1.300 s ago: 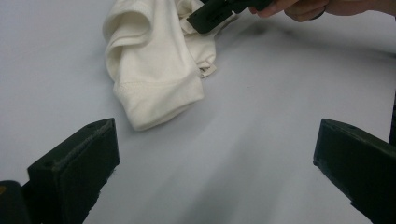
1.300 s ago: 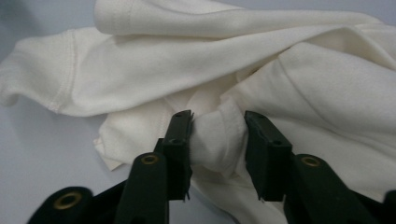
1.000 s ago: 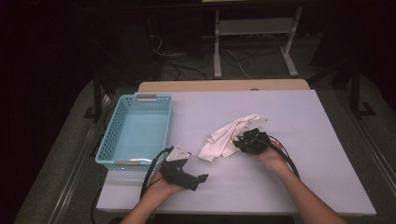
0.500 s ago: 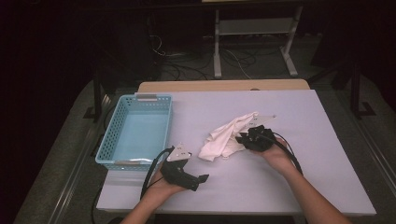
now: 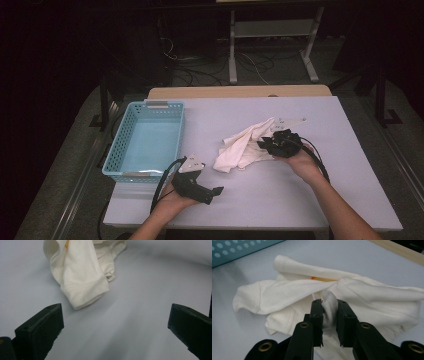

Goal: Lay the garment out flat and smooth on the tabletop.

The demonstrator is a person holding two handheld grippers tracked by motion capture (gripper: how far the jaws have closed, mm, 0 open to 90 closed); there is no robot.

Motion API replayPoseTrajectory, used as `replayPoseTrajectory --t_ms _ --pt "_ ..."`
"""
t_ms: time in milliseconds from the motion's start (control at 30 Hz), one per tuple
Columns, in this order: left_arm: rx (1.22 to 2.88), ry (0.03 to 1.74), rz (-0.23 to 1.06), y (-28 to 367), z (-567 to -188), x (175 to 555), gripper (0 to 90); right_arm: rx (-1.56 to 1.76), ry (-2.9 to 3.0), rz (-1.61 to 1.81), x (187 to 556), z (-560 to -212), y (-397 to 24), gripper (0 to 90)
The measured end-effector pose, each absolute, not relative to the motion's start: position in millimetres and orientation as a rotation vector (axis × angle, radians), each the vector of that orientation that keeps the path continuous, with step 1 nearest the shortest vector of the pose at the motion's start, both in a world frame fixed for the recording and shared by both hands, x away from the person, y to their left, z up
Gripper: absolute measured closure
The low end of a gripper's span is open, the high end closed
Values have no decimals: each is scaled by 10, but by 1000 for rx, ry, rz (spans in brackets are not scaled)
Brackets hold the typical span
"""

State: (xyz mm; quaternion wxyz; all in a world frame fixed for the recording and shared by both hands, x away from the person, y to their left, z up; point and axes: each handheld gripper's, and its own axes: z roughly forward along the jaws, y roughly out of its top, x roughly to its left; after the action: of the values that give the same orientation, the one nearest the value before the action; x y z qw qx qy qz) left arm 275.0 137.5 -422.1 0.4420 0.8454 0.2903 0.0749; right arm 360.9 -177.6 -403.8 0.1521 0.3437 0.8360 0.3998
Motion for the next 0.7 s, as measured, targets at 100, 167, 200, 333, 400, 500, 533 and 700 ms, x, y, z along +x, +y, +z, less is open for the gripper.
replayPoseTrajectory --t_ms 100,167,200,333,400,500,533,700 --pt "2099 722 185 1377 -4222 2752 0 989 2388 1156 3620 -4014 -1814 747" --pt "2100 722 183 1374 -4224 2751 0 997 2383 1159 3625 -3999 -1840 747" --pt "2103 720 183 1373 -4224 2751 0 999 2377 1165 3630 -3992 -1855 747" --pt "2104 717 183 1368 -4223 2748 0 1004 2366 1177 3642 -3976 -1904 747" --pt "2104 717 184 1369 -4222 2747 0 1012 2363 1180 3644 -3966 -1921 747" --pt "2104 717 184 1370 -4221 2748 0 1019 2352 1183 3650 -3951 -1951 747" --pt "2103 717 183 1370 -4221 2747 0 1021 2347 1186 3652 -3947 -1959 747" --pt "2104 715 179 1364 -4223 2746 0 1036 2328 1190 3660 -3917 -2019 748"
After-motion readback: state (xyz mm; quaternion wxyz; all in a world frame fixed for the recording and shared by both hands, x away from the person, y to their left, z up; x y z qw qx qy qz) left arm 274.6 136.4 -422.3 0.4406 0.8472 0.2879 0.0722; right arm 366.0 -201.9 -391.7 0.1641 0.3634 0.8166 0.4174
